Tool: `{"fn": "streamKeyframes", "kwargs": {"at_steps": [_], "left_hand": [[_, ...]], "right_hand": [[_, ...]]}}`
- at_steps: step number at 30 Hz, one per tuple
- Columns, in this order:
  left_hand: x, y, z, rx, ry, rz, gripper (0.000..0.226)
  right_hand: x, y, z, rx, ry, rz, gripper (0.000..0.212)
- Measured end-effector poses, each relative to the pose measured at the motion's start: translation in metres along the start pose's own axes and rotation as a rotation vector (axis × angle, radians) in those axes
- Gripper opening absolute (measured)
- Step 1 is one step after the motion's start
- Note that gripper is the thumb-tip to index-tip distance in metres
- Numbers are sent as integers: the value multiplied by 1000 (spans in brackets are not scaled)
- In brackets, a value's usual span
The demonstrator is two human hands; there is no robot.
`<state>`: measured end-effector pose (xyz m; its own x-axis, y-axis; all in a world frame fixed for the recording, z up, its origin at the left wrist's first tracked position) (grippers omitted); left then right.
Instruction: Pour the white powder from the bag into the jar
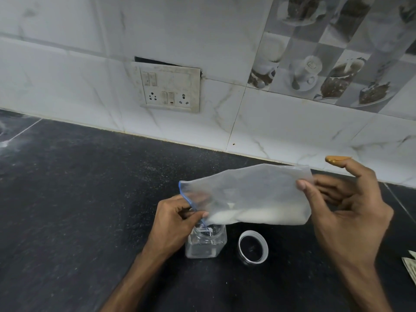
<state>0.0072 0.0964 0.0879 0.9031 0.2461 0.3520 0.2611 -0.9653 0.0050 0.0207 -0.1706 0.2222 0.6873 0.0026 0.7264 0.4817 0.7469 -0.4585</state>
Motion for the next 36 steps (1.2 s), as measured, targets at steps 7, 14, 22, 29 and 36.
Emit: {"fn": "streamKeyframes", "kwargs": {"at_steps": [7, 14, 22, 29, 36], "left_hand": [[-2, 1, 5, 36, -22, 9, 25], [-1, 1, -1, 34, -20, -7, 39], [-2, 3, 4, 22, -44, 12, 26], [-2, 1, 2, 17, -40, 2, 42], [-4, 1, 4, 40, -52, -11, 26]], "right_hand": [[1, -2, 2, 13, -8, -8, 53], [0, 0, 3, 10, -26, -17, 51], [2, -3, 1, 1, -27, -24, 50], [1, 2, -4, -87, -50, 74, 17], [-1, 5, 1, -93, -48, 109, 15]]}}
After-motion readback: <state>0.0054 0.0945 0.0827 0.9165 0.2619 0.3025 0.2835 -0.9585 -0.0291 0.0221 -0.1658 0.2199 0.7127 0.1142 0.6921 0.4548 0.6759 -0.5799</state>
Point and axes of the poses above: each hand's wrist, its own x-axis towards the middle knuckle, its own y-axis out of the palm, z = x × y, the point moved 6 cm from there along x, towards the middle knuckle, and after that the axes turned 12 degrees about -x, right-handed, at the moved point
